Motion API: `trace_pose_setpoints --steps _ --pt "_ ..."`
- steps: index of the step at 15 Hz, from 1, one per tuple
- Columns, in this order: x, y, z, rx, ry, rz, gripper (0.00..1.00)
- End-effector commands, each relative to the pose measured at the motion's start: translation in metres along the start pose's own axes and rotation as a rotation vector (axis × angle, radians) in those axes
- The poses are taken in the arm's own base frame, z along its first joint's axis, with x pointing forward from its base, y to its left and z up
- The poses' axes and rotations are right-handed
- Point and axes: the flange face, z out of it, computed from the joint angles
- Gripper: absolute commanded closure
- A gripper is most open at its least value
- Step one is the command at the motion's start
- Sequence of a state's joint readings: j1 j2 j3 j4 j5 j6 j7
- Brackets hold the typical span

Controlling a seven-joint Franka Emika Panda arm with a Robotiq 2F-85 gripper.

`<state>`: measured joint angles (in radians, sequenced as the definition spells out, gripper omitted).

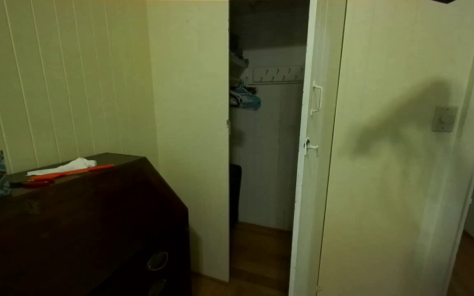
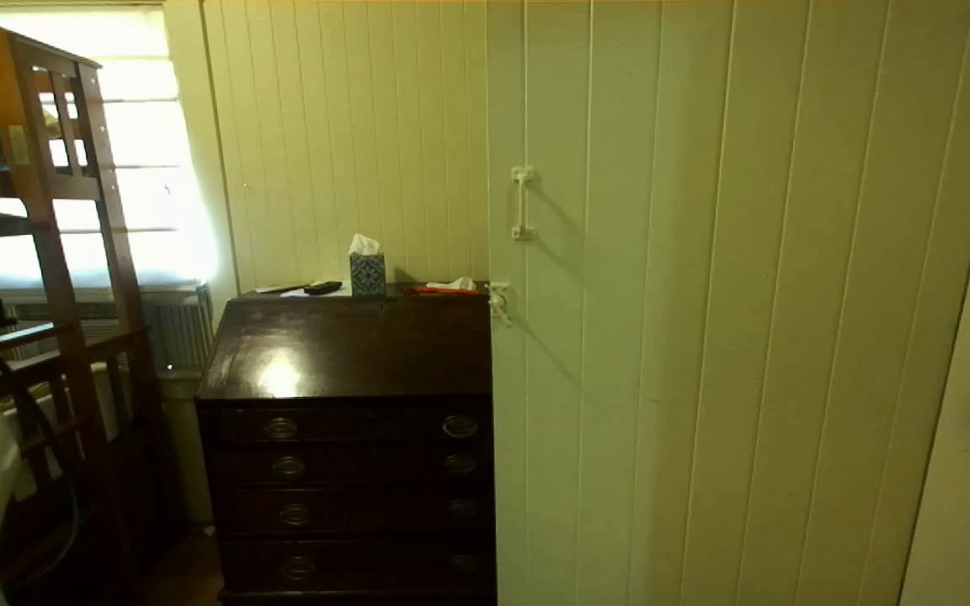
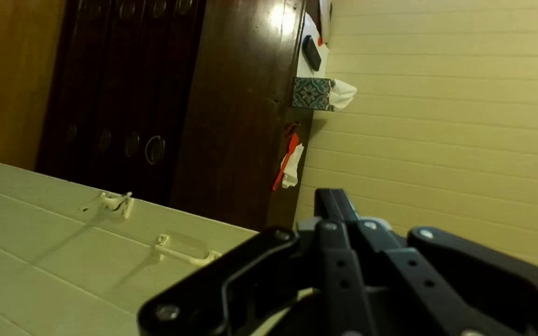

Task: Close the door

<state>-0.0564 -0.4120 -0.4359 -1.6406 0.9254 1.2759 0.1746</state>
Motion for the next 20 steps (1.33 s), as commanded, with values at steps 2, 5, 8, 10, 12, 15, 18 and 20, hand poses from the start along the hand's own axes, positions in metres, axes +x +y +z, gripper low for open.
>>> trace_pose_setpoints --steps 2,5,8,10,12,15,18,20 --pt "0.014 -0.031 0.045 -0.088 -0.032 -0.23 1.0" --pt "0.013 -0.034 0.056 -0.057 -0.058 -0.243 1.0" --pt "0.015 -0.037 0.062 -0.06 -0.063 -0.253 0.99" --pt "0.016 -0.034 0.058 -0.06 -0.053 -0.246 0.99" --pt "0.021 -0.035 0.061 -0.113 -0.029 -0.308 1.0" --pt "0.031 -0.052 0.092 -0.132 -0.026 -0.485 1.0" --pt "0.041 -0.067 0.122 -0.15 -0.021 -0.643 1.0" --pt "0.049 -0.075 0.129 -0.172 -0.008 -0.739 1.0"
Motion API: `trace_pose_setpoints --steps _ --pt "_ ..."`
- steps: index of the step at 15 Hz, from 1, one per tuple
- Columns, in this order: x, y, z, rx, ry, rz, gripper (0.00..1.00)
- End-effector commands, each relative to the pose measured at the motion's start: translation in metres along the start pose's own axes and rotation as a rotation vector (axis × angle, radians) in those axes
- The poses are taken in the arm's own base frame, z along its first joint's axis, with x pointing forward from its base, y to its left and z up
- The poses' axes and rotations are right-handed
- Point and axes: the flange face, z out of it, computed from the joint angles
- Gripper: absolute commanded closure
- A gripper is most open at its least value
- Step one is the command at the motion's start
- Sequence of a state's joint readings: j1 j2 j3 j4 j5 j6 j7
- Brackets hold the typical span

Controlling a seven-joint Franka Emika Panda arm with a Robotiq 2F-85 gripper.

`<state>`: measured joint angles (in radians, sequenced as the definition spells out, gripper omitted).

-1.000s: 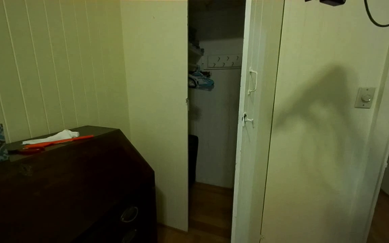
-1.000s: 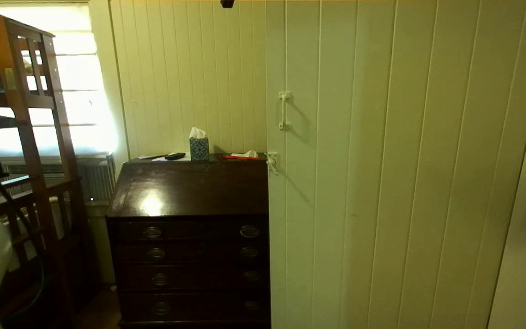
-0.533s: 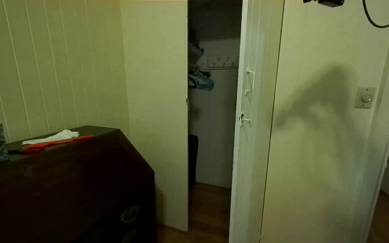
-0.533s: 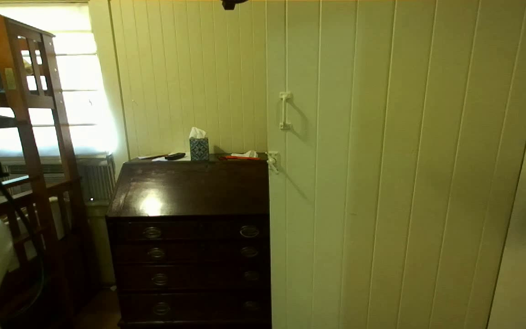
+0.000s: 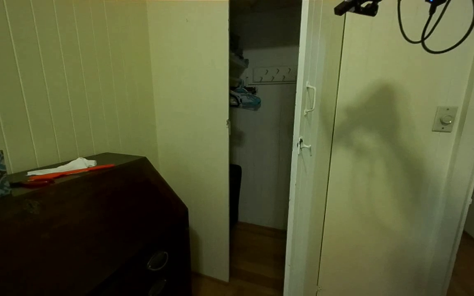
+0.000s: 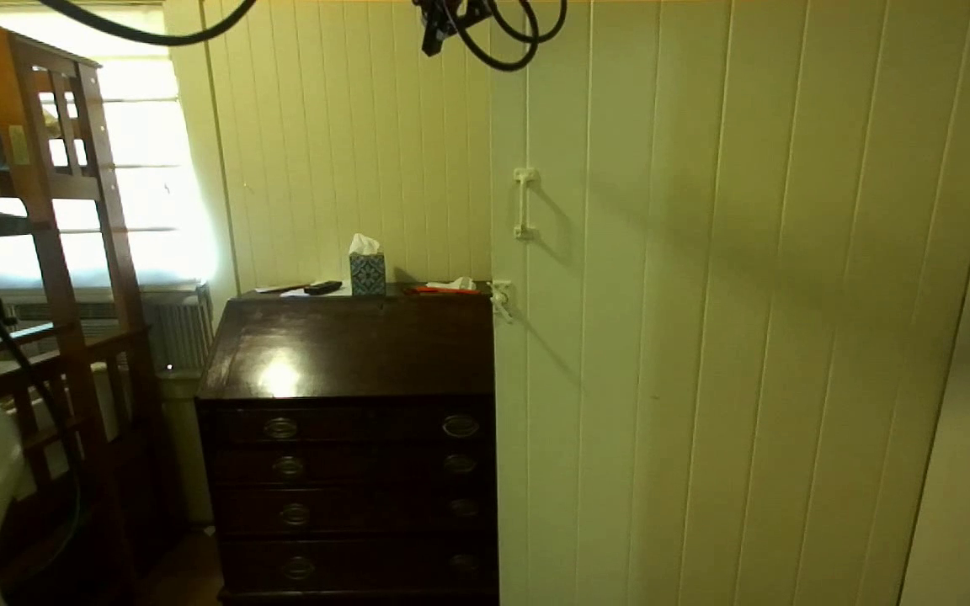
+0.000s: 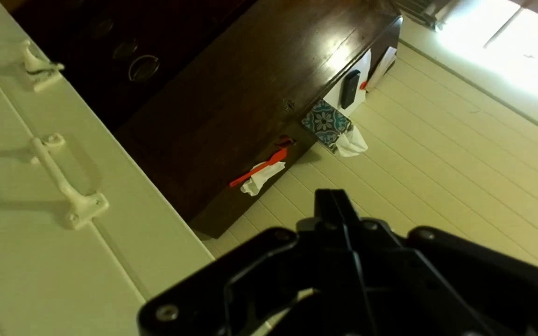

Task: Close the door

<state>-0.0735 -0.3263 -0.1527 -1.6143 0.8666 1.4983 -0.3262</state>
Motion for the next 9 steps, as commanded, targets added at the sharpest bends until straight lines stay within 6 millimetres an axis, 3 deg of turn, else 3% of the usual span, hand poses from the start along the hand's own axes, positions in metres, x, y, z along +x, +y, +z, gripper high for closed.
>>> trace_pose_setpoints --steps 1,9 --pt "0.021 -0.003 0.004 -0.073 0.03 -0.179 1.0" --pt "0.035 0.003 -0.052 -0.245 0.287 -0.455 1.0"
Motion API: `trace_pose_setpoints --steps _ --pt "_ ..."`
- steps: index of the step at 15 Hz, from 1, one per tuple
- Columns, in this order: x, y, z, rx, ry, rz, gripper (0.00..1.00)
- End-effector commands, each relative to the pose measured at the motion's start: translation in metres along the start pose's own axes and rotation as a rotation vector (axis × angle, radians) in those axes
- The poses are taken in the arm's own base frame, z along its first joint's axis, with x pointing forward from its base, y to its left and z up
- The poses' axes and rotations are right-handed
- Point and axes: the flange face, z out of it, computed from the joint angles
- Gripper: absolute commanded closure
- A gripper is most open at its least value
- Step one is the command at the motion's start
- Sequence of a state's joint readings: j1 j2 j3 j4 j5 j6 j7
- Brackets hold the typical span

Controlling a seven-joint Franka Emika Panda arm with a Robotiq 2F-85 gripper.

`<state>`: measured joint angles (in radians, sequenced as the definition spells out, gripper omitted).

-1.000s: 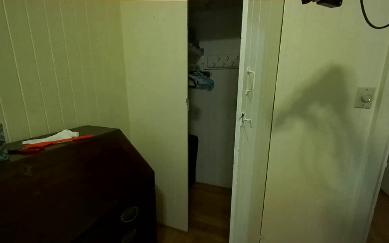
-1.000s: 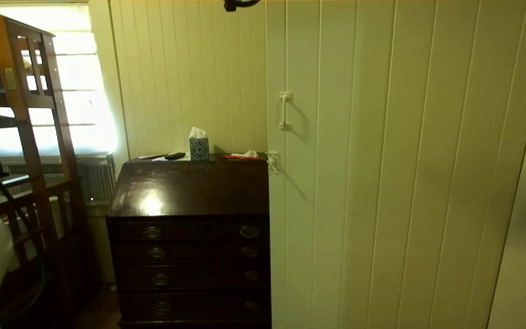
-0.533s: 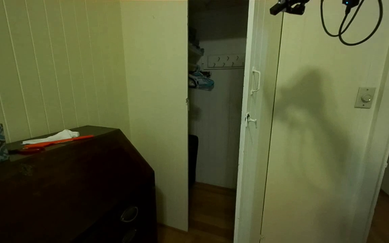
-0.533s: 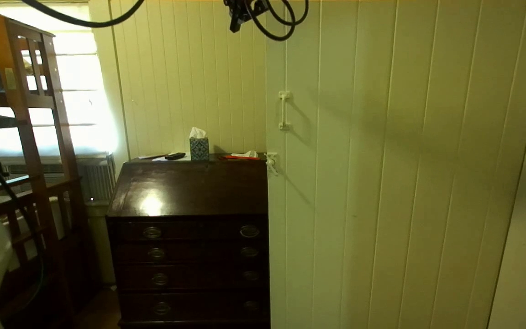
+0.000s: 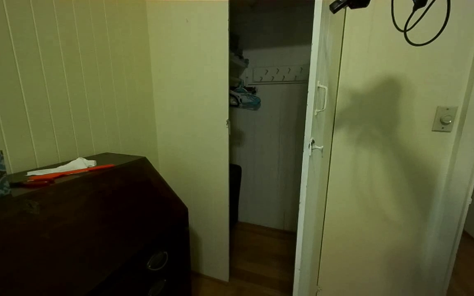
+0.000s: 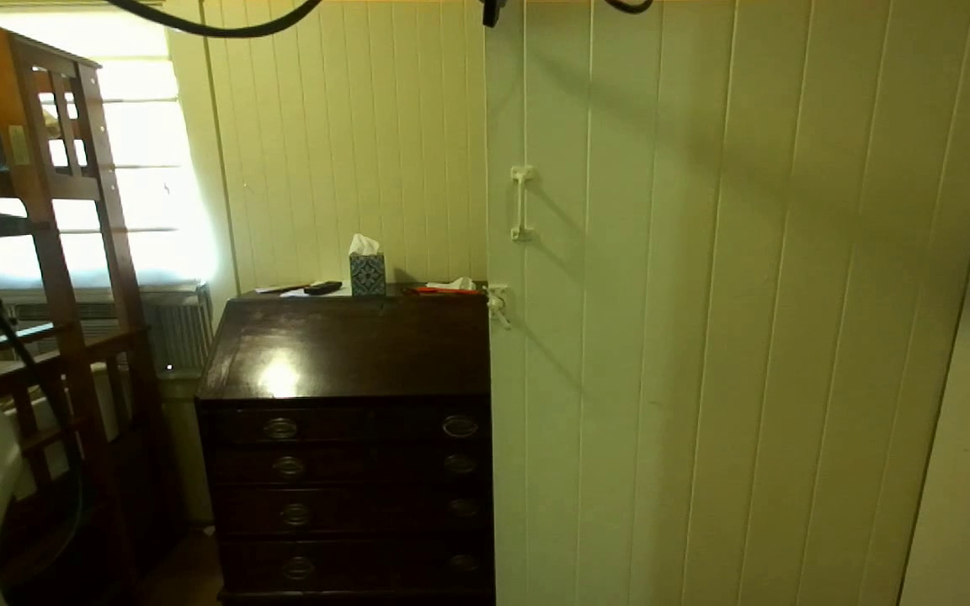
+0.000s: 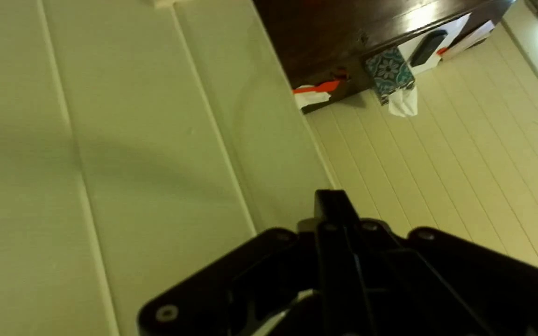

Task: Close the door

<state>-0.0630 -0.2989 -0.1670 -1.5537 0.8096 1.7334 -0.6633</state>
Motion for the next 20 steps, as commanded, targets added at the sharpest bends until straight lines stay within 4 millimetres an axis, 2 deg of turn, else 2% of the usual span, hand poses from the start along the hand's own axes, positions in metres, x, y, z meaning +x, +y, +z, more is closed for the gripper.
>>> trace_pose_setpoints --steps 1,5,7,8,10,18,20 --pt "0.01 0.007 -0.016 -0.101 0.126 -0.117 1.0" --pt "0.02 0.017 -0.007 -0.216 0.277 -0.21 1.0" --pt "0.023 0.019 0.006 -0.222 0.317 -0.192 1.0" --pt "0.024 0.019 -0.007 -0.219 0.27 -0.184 1.0" --pt "0.024 0.021 0.0 -0.217 0.269 -0.182 0.99" --pt "0.024 0.023 -0.004 -0.223 0.273 -0.179 1.0" --pt "0.028 0.022 0.01 -0.263 0.233 -0.305 1.0"
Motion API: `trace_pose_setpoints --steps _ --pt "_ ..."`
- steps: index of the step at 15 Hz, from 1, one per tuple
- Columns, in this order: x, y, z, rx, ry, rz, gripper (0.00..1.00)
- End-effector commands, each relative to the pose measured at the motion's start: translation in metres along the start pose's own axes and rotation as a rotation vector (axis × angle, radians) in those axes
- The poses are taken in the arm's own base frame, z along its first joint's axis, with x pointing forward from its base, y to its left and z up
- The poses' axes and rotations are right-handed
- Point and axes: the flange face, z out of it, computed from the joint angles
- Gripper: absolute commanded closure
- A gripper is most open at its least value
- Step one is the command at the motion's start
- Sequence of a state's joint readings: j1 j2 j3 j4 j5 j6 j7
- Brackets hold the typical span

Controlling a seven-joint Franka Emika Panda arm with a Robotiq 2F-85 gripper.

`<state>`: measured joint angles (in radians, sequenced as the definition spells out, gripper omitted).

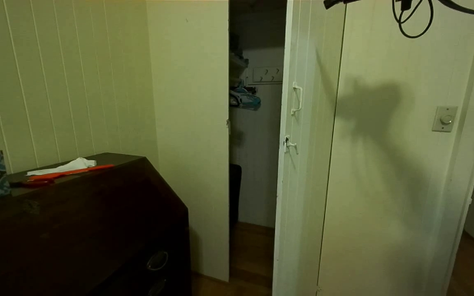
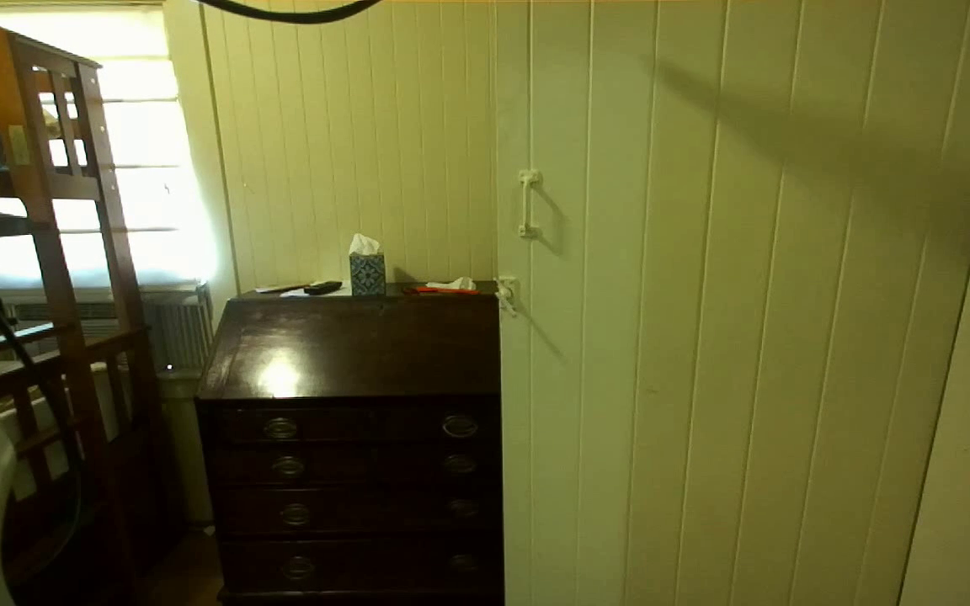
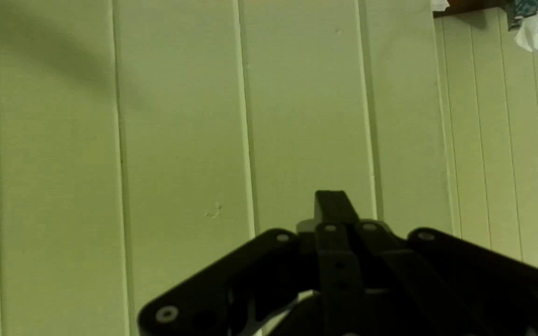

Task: Close the door

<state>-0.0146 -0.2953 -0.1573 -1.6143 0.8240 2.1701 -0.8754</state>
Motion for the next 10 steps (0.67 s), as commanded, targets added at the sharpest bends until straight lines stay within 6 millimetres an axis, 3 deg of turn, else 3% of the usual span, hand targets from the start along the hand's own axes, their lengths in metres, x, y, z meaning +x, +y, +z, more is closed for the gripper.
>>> trace_pose_setpoints --steps 1,6,10 --pt "0.003 -0.007 0.024 -0.018 -0.02 -0.175 1.0" --pt "0.007 -0.023 0.067 -0.079 0.061 -0.364 1.0" --pt "0.007 -0.027 0.085 -0.154 0.113 -0.424 1.0"
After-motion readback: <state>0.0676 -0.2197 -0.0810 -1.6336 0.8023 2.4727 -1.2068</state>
